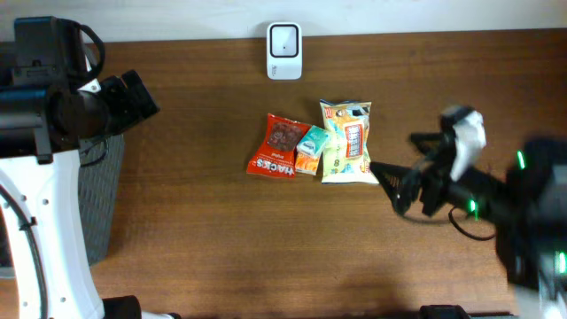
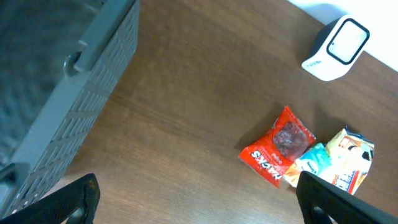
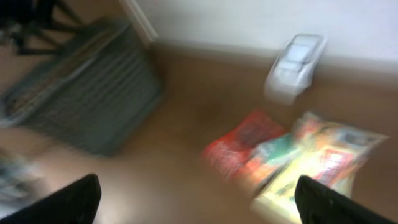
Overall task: Scan the item barcode
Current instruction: 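Reach right gripper to teal tissue pack and grasp it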
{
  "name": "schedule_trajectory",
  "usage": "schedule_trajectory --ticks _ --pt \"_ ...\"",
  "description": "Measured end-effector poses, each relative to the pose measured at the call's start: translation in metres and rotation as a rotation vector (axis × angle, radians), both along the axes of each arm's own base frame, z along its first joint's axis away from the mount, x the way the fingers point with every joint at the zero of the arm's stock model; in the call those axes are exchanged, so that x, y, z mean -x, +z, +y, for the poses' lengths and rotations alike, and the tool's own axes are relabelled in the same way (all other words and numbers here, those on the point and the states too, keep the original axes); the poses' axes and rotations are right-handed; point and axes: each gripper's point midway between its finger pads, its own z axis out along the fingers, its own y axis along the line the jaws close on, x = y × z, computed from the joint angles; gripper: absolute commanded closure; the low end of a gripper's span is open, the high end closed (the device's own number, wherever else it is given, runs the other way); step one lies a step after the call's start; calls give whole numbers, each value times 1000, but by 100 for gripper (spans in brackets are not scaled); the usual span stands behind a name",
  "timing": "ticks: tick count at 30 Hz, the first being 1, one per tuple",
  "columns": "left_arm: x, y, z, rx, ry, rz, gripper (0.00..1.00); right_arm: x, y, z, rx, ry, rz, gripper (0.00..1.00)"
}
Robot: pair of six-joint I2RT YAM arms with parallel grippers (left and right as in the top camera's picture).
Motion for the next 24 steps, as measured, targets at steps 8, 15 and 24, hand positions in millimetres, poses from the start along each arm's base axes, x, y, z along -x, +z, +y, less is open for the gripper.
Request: schedule_trajectory --ticks 8,15,24 --pt "0 0 0 0 0 2 1 -76 -96 22 -216 103 519 2" --pt "0 0 0 0 0 2 1 -96 -198 36 147 -139 747 2" --pt "0 0 0 0 0 1 1 -161 -215 51 187 -330 595 2"
